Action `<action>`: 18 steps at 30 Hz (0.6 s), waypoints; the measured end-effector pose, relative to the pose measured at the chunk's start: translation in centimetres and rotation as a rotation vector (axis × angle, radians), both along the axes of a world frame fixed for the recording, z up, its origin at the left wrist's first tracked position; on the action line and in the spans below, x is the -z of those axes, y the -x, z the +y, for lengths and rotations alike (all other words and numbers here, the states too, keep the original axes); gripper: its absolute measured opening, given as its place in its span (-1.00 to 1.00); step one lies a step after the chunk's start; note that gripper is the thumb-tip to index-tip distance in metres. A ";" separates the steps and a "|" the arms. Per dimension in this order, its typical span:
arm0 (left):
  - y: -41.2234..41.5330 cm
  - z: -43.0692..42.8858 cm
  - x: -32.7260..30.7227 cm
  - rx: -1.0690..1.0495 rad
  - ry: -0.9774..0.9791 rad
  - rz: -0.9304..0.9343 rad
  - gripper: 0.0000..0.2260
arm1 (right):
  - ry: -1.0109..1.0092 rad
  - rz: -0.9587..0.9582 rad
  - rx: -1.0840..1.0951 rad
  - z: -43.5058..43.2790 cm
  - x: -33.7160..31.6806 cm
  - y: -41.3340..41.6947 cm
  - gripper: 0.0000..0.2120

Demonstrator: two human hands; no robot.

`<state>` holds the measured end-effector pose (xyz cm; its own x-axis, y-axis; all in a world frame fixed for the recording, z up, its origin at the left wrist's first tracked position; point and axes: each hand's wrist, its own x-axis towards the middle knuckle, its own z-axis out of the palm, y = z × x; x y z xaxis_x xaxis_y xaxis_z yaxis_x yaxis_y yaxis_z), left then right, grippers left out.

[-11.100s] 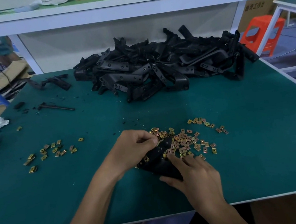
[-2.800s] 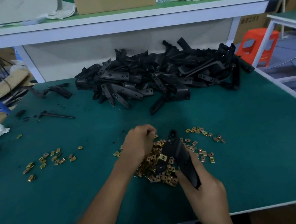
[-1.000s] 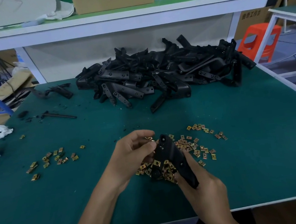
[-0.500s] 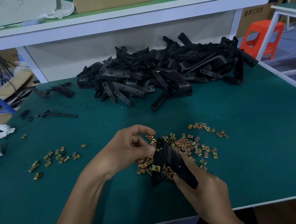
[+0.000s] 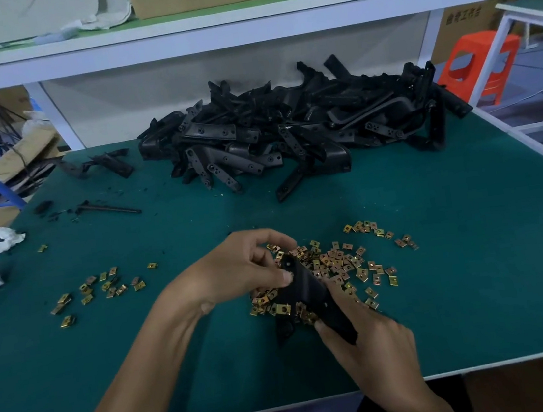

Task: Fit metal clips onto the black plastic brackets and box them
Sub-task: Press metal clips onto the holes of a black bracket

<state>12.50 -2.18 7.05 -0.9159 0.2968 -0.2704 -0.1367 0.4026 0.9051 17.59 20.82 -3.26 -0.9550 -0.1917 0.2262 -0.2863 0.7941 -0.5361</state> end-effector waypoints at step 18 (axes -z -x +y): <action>-0.8 4.7 1.0 -0.328 0.013 0.318 -0.93 | 0.379 -0.087 0.129 0.1 0.2 0.3 -0.35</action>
